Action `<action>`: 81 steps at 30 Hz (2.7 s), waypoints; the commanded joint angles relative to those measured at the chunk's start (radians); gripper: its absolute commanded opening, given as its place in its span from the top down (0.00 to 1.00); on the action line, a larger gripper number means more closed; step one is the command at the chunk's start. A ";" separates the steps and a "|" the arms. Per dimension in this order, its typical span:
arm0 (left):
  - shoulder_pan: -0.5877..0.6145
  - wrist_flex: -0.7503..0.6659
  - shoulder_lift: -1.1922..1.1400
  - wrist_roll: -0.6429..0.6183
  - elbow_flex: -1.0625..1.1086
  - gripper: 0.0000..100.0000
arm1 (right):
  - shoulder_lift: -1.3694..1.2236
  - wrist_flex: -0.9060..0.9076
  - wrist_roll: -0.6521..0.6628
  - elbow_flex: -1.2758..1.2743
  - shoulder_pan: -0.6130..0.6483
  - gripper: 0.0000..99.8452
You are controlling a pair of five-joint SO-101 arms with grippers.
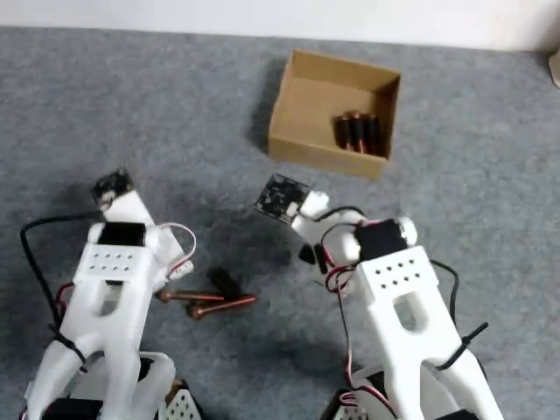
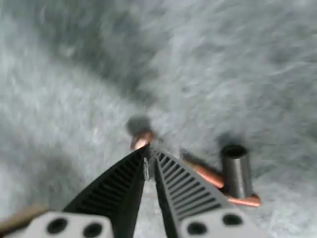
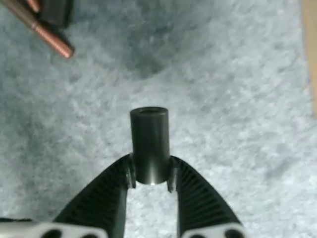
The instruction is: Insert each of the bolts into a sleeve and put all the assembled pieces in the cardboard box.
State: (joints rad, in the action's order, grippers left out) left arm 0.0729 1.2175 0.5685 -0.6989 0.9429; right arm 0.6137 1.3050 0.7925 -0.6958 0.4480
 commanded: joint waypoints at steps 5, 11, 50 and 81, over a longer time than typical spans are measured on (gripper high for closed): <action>-0.205 -0.020 0.030 -0.218 0.081 0.91 | 0.027 0.010 -0.009 -0.062 -0.012 0.99; -0.291 -0.077 0.028 -0.259 0.082 0.66 | 0.027 0.008 -0.009 -0.085 -0.012 0.99; -0.065 -0.066 0.036 -0.328 0.213 0.77 | 0.027 0.001 -0.011 -0.113 -0.012 0.99; -0.084 -0.198 0.028 -0.387 0.263 0.77 | 0.027 0.007 -0.055 -0.173 -0.008 0.99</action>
State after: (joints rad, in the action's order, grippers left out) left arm -0.0176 1.1439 0.5930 -1.0702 1.1592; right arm 0.6199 1.3050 0.7557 -0.8738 0.4465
